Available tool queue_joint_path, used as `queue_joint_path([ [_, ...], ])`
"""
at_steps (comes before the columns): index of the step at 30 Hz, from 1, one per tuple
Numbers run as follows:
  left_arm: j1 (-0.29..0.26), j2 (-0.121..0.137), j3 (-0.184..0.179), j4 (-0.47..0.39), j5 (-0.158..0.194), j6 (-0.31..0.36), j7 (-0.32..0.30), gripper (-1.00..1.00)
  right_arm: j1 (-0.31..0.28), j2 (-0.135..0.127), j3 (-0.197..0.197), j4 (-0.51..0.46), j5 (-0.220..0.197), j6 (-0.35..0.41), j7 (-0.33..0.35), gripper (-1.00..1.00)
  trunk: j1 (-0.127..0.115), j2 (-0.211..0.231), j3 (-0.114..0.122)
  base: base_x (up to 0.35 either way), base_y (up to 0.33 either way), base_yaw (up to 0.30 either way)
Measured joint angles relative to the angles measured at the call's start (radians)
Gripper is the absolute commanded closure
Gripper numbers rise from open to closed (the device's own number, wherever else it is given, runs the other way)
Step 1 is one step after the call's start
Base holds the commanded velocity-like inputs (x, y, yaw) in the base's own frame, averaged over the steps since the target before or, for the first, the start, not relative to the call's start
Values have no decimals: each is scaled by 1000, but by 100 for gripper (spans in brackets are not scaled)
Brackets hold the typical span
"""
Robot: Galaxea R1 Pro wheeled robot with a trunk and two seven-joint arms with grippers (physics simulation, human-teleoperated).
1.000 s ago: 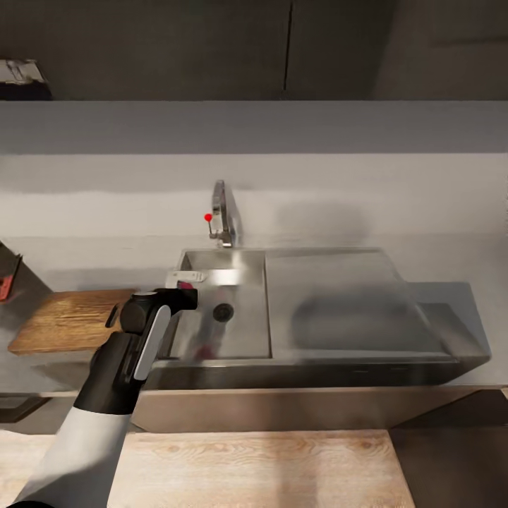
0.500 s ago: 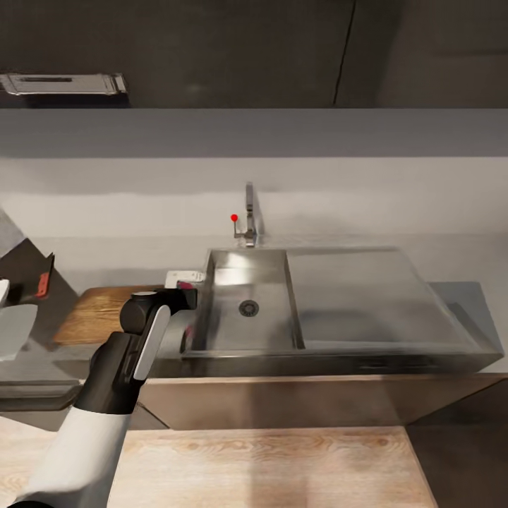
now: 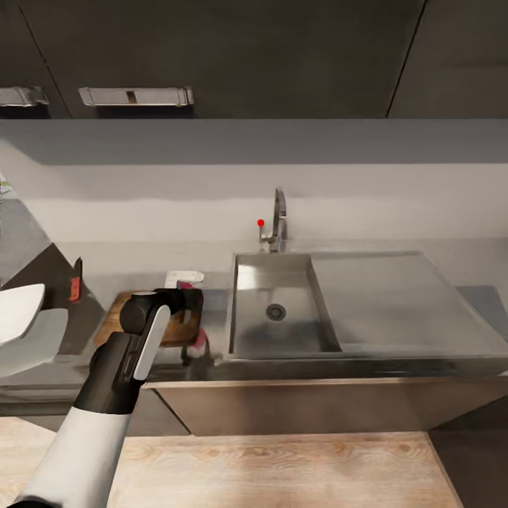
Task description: In the kitchen, take the Vidalia onion out of the sink, dice it on the chopping board with the paring knife, put the diced onion into the bowl on the countertop, then place both the paring knife and the chopping board into the sink.
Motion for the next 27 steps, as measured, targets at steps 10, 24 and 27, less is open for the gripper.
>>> queue_joint_path([
  [10,0,0,0,8,1,0,0,100,0,0,0,0,0,0,-1,-100,0,0,16,0,302,0],
  [24,33,0,0,27,1,-3,0,100,0,1,1,0,0,0,1,-100,0,0,17,0,73,22],
  [27,35,0,0,29,2,-3,0,100,0,1,1,0,0,0,1,-100,0,0,13,0,0,97],
])
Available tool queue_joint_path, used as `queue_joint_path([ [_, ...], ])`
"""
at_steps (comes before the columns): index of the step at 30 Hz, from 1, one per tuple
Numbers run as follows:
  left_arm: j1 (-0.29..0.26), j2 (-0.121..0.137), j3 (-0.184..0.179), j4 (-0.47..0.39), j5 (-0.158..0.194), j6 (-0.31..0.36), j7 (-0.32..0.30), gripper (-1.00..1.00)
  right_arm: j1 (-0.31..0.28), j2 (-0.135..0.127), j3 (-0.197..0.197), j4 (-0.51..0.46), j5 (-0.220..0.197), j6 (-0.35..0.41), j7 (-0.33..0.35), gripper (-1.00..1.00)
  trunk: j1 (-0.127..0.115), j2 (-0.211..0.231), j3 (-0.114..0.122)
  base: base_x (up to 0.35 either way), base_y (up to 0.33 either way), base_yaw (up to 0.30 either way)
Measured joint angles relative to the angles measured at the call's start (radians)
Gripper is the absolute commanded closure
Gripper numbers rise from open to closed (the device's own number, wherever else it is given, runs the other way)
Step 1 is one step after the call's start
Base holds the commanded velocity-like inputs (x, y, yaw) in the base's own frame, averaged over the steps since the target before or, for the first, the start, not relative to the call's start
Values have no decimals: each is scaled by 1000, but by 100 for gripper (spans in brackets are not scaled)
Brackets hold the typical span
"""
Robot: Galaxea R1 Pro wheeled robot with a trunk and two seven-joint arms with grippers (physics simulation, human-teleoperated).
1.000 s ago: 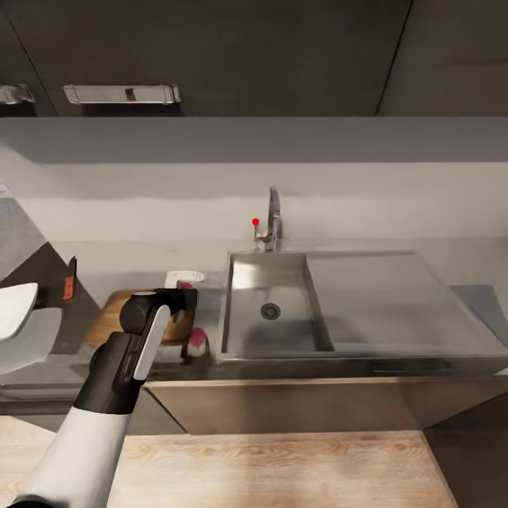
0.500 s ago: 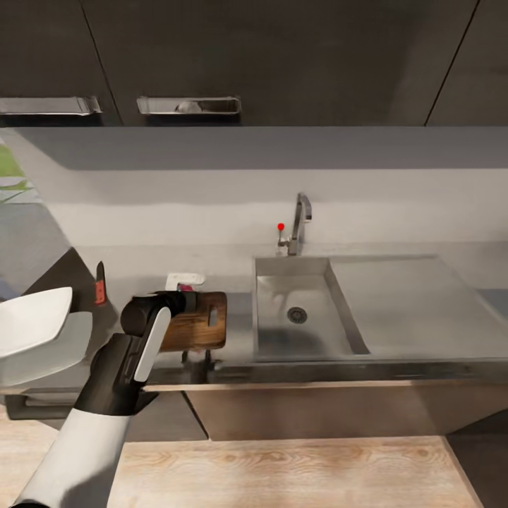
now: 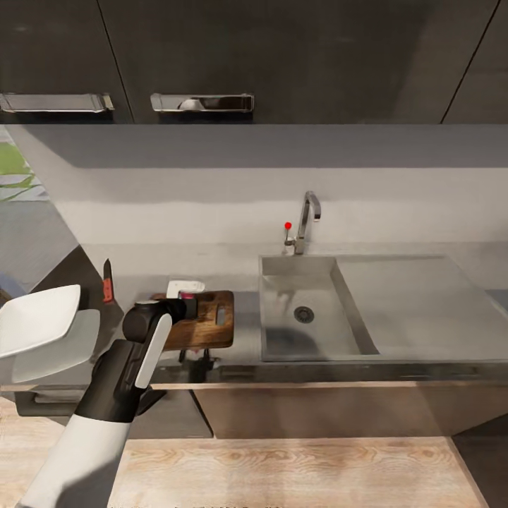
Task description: In the kitchen, take the Vidalia onion out of the sink, dice it on the chopping board with the paring knife, put the diced onion into the bowl on the countertop, then place both the paring knife and the chopping board into the sink.
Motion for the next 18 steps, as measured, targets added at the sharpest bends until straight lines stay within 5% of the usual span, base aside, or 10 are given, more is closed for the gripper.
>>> queue_joint_path([
  [18,1,0,0,7,0,-2,1,100,0,0,0,0,0,0,0,-100,0,0,-13,0,7,46],
])
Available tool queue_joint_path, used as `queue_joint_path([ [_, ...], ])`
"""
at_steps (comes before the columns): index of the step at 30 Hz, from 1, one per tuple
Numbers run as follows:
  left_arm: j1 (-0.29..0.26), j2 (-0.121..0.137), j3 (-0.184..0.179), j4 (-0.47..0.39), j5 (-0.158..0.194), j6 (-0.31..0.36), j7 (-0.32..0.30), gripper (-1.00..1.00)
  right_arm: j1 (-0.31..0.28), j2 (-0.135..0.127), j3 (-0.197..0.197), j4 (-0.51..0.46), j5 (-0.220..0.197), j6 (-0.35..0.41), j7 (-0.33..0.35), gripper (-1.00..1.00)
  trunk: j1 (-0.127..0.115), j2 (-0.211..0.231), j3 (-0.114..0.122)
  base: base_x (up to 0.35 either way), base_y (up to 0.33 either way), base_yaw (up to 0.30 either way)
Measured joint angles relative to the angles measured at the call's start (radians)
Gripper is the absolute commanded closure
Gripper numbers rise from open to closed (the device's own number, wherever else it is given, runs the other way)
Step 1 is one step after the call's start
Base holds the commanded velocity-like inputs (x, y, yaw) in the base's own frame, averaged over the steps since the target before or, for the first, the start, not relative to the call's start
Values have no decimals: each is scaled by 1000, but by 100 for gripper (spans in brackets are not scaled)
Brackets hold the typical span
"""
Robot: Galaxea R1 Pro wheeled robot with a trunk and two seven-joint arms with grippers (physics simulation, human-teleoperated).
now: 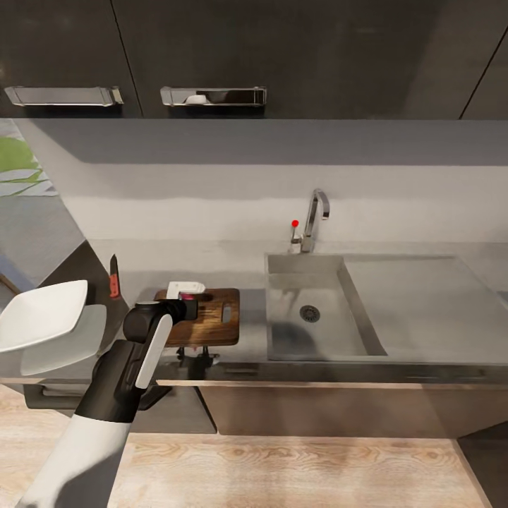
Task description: In the kitchen, take the Vidalia onion out of the sink, dice it on the chopping board with the paring knife, put the diced onion into the bowl on the countertop, then place both the paring knife and the chopping board into the sink.
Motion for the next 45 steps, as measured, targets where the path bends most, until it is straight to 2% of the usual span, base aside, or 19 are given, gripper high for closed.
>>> queue_joint_path([
  [15,0,0,-1,22,0,-1,0,100,0,1,0,0,0,-3,-1,-100,0,0,0,0,0,0],
  [28,0,0,-1,38,0,-1,0,100,0,1,0,0,0,-1,0,-100,0,0,-14,59,0,0],
  [45,1,0,-1,44,0,-1,0,100,0,1,0,0,0,-2,-1,-100,0,0,-15,29,0,0],
])
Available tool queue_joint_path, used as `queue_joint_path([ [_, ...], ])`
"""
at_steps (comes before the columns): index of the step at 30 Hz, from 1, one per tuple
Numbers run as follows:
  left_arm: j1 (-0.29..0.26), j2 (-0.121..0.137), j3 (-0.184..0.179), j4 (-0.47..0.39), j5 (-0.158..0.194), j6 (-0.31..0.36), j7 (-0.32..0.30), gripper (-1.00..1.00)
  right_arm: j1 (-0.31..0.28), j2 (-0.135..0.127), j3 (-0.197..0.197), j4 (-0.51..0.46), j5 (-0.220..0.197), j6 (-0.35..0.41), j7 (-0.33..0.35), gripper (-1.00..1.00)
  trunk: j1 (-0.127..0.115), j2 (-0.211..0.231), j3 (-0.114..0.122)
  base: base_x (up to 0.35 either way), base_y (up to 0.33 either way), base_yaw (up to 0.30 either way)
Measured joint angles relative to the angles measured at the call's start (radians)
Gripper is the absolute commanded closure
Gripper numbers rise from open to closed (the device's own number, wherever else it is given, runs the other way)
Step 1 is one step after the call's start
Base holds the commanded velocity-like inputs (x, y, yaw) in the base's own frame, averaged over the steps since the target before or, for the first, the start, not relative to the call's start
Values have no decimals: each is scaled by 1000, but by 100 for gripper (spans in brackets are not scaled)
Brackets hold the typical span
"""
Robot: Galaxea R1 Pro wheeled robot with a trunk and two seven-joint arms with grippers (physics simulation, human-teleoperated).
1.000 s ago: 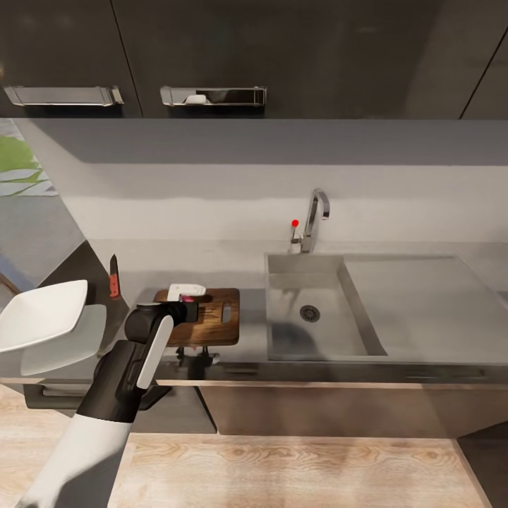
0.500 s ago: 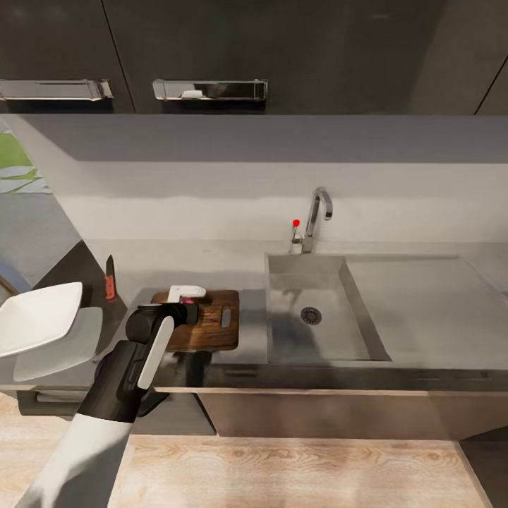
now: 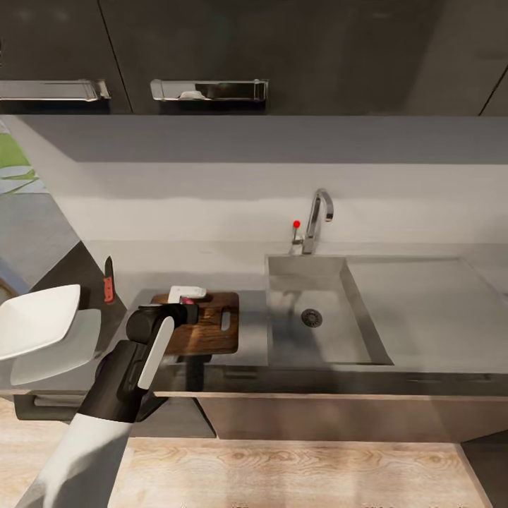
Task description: In the kitchen, take the Vidalia onion out of the sink, dice it on the chopping board with the paring knife, put the diced onion into the bowl on the countertop, then place both the paring knife and the chopping board into the sink.
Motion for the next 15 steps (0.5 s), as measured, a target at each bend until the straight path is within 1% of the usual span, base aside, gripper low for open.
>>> queue_joint_path([
  [4,0,0,0,0,0,0,0,100,0,0,0,0,0,0,0,-100,0,0,0,-138,0,0],
  [15,0,0,1,0,-1,0,0,100,0,0,0,0,0,0,0,-100,0,0,0,-12,0,0],
])
